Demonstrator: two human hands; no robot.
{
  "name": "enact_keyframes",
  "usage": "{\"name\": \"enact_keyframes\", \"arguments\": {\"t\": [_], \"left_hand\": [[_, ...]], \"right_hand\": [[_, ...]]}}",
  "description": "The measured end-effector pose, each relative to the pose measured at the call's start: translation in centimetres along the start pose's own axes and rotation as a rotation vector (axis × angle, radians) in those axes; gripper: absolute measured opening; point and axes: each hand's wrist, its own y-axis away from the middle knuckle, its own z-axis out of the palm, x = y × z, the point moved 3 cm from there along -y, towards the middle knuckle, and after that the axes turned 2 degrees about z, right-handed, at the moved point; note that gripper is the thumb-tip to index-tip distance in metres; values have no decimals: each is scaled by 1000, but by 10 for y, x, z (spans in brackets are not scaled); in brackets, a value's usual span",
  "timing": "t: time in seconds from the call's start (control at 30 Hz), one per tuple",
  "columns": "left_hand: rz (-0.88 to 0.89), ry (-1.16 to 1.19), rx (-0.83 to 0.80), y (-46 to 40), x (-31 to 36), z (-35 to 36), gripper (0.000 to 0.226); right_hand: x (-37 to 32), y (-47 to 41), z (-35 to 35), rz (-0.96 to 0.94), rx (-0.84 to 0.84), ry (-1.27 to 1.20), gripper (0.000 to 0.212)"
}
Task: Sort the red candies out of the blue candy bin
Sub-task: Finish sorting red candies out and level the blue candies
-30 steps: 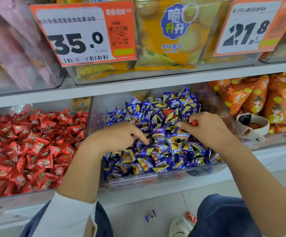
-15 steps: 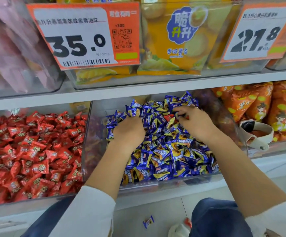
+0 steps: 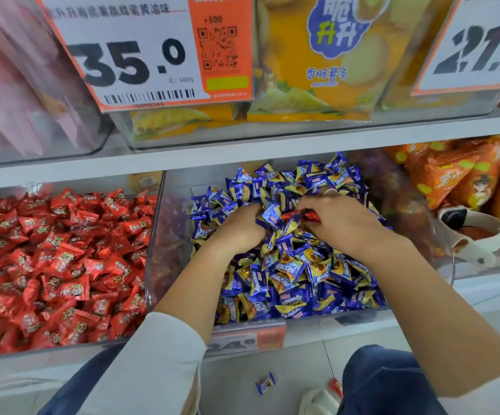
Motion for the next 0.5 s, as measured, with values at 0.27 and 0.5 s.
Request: {"name": "enact_keyframes", "arguments": {"t": [0.27, 0.5], "left_hand": [[61, -273, 262, 37, 10, -30, 28], [47, -329, 332, 62, 10, -55, 44]], "right_hand": [[-11, 10, 0, -136, 23, -44, 38], [3, 12, -13, 14, 117, -126, 27]]}}
